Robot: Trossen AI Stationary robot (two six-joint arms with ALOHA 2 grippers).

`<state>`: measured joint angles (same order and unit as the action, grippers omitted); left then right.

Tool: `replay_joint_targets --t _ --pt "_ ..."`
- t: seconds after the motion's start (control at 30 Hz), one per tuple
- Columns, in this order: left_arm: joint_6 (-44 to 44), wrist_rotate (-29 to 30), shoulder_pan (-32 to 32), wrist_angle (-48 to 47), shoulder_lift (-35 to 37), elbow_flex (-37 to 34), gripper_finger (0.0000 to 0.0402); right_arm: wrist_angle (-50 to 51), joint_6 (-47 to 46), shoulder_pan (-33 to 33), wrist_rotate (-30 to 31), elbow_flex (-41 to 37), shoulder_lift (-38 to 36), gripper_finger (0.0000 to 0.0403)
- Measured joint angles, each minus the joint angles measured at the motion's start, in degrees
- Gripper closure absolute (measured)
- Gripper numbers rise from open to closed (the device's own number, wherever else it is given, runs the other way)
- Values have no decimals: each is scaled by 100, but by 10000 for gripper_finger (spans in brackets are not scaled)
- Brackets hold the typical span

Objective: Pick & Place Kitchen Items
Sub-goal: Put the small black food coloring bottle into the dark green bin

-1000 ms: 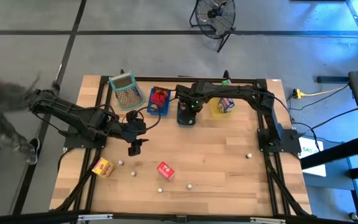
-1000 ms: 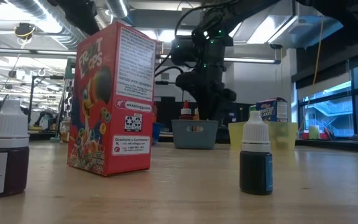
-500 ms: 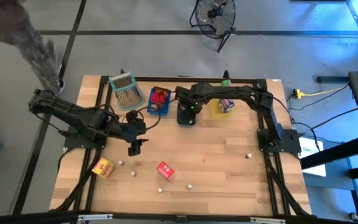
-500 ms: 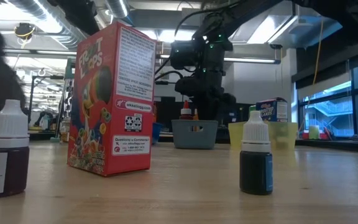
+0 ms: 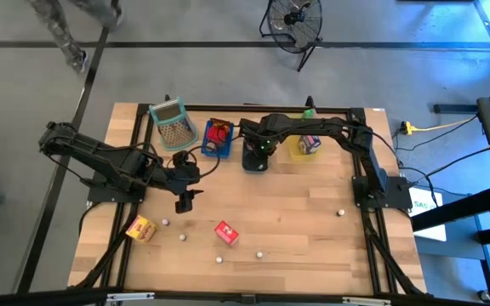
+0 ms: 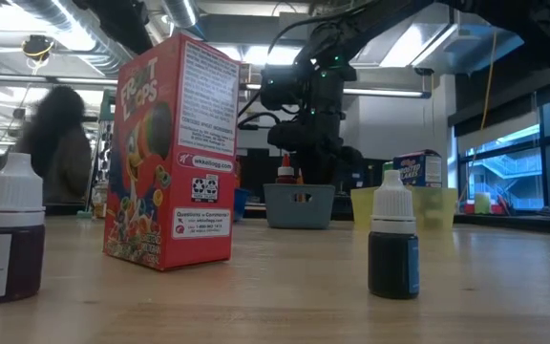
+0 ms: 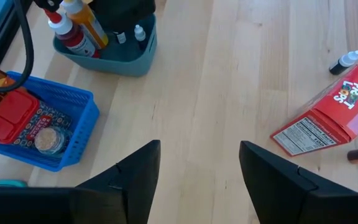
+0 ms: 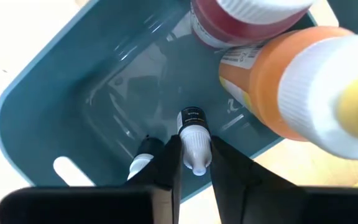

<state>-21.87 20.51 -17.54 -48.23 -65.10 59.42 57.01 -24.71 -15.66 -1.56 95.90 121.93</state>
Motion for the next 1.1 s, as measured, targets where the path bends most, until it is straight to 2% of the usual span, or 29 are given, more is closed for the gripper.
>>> replay_joint_targets --t 1.1 --pt "7 0 0 0 0 0 185 148 72 0 -62 0 0 297"
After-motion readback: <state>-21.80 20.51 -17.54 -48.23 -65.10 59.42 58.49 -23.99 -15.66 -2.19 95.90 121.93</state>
